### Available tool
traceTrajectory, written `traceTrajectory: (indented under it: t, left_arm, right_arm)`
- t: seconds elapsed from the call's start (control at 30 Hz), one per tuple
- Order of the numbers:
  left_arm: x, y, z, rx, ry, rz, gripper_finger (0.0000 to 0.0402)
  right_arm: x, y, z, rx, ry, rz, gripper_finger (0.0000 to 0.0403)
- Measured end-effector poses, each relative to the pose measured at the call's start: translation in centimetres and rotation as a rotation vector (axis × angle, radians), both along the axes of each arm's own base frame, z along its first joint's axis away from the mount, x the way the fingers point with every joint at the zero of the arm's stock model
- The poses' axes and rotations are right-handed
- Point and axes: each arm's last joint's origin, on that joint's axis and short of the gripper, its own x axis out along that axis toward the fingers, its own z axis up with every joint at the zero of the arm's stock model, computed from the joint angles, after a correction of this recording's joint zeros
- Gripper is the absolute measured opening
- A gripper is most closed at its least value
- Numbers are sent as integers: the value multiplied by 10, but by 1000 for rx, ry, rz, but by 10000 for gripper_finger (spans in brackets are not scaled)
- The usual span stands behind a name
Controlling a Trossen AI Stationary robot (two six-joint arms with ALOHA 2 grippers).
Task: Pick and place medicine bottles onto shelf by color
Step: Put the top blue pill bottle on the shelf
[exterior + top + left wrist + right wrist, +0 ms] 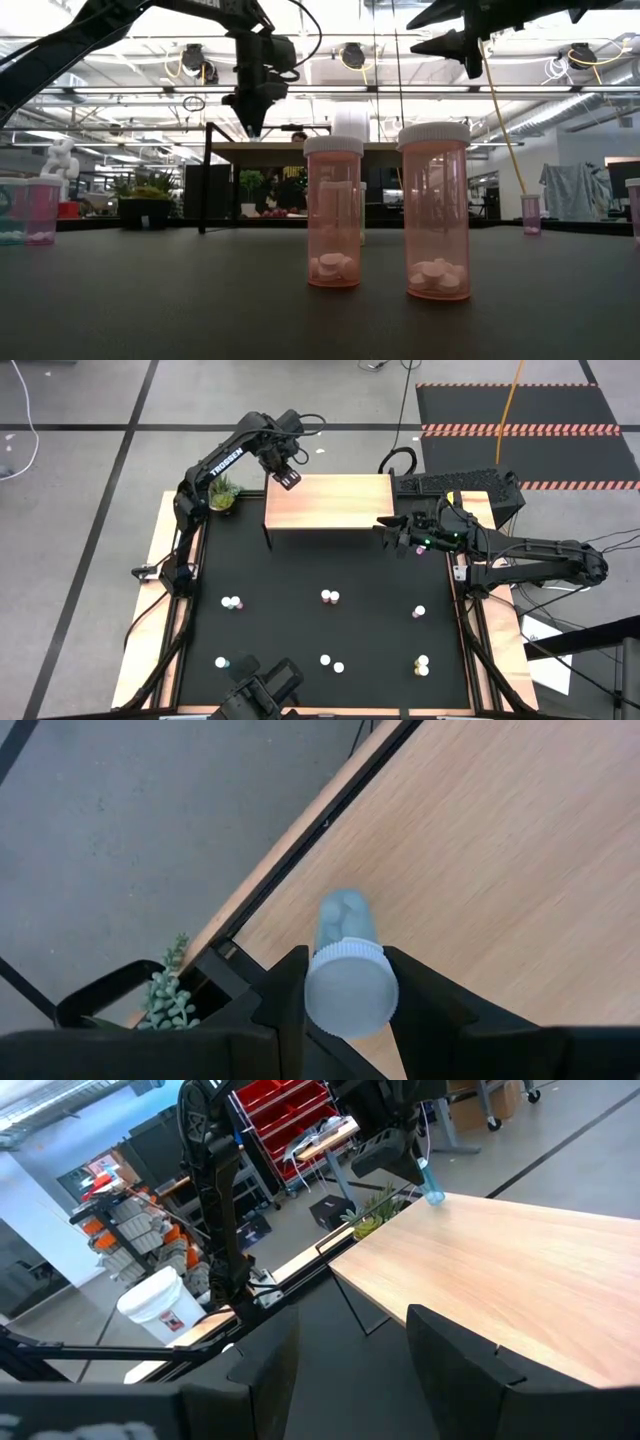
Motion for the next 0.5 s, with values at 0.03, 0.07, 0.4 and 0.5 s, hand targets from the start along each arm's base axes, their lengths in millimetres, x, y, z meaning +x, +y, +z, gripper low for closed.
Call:
traceTrajectory:
  t: [0.03,0.07,0.4,0.5]
  left_arm:
    - [0,0,0,3,-3,0,120]
    - [0,0,0,4,-4,0,120]
    - [-1,2,0,1,-4,2,147]
    - [-1,2,0,1,-3,0,162]
  right_arm:
    - [0,0,0,3,-1,0,180]
    - [0,0,0,6,-2,-1,180]
    - [0,0,0,18,-6,-2,180]
    - [0,0,0,20,-7,-2,180]
